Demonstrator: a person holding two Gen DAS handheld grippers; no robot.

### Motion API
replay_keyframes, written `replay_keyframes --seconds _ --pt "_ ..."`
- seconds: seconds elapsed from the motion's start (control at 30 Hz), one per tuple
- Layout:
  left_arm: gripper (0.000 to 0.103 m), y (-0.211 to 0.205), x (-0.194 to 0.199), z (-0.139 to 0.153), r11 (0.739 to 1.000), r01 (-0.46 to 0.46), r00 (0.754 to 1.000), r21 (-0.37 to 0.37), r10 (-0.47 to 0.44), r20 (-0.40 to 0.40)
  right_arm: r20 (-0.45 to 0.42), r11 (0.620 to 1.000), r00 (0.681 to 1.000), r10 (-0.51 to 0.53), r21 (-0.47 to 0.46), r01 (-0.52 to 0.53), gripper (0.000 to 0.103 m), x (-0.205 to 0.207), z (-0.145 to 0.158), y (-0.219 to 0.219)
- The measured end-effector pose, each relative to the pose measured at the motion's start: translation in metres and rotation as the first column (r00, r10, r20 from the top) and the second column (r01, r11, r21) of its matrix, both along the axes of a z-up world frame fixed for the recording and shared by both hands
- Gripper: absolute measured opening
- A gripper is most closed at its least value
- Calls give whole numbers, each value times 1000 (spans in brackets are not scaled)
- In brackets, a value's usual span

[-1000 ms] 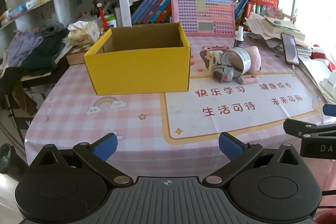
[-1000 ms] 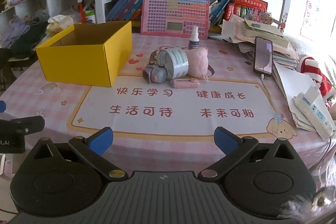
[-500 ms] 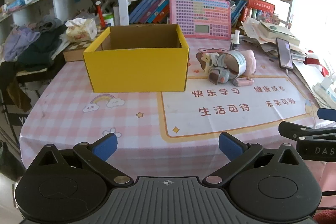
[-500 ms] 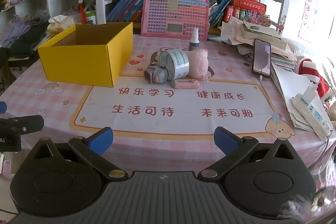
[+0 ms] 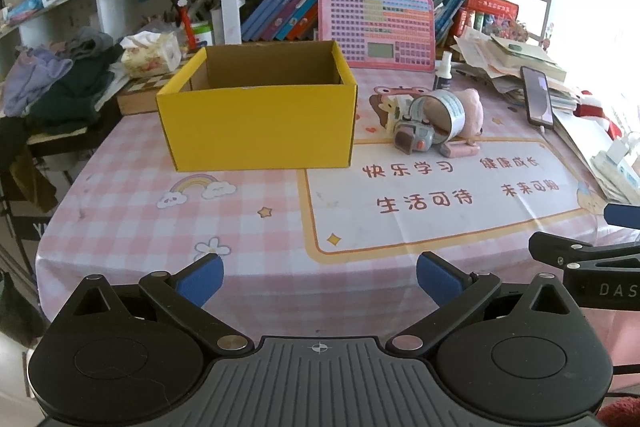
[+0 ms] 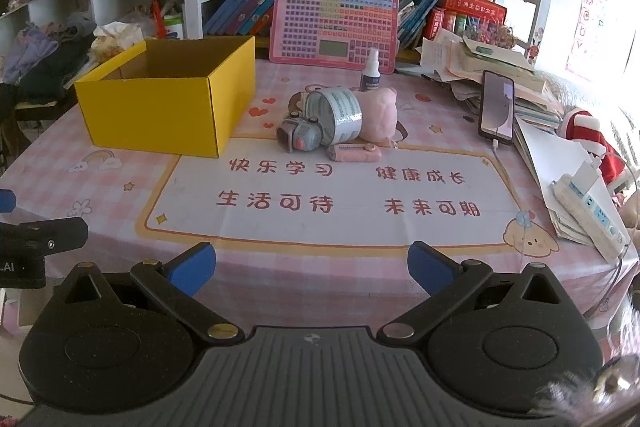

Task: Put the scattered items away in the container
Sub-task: 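Move both tools toward the tape roll and plush pig beside the box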

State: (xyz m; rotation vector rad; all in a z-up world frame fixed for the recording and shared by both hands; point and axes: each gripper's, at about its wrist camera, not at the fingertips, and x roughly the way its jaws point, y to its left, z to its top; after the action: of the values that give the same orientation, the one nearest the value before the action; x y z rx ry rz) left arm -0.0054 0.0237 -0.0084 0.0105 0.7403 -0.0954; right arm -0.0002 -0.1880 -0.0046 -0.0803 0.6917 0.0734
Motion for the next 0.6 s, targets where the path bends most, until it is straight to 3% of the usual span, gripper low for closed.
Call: replay_keyframes --seconds 0.6 --pt "103 3 2 -3 1000 -5 1000 -7 5 -16 -13 1000 1000 -1 -5 1 103 3 -1 4"
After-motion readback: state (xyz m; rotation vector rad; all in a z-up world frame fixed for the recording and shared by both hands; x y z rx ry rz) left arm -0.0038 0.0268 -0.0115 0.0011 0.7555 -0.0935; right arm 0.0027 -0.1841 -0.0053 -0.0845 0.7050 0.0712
